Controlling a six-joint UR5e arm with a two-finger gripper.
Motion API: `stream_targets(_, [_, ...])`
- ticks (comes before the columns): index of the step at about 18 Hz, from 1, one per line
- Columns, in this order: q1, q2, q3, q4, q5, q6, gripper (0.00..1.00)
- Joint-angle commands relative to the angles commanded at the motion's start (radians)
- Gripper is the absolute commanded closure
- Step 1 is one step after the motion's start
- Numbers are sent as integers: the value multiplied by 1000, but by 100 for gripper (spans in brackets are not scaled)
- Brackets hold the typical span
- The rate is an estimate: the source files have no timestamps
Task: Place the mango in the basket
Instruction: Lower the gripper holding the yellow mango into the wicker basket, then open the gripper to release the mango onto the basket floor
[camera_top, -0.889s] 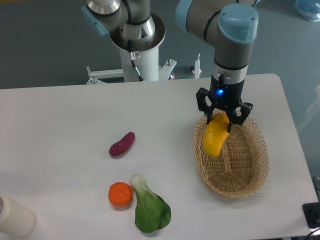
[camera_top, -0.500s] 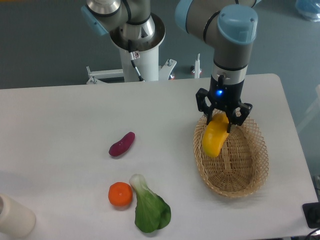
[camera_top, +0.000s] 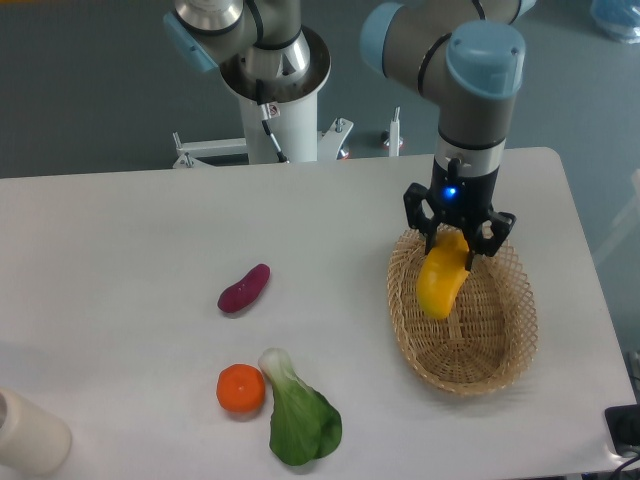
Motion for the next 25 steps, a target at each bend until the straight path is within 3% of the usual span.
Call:
stream_targets(2, [2,-31,-20,72,24,5,51])
stream_targets(6, [-2,-115,-17,157,90,-3,51])
stream_targets(12, [-3,-201,-9,160,92,6,51])
stream_targets(21, [-5,-215,-19,160,98,9,48])
stream_targets(25, [-6,-217,-12,162,98,11,30])
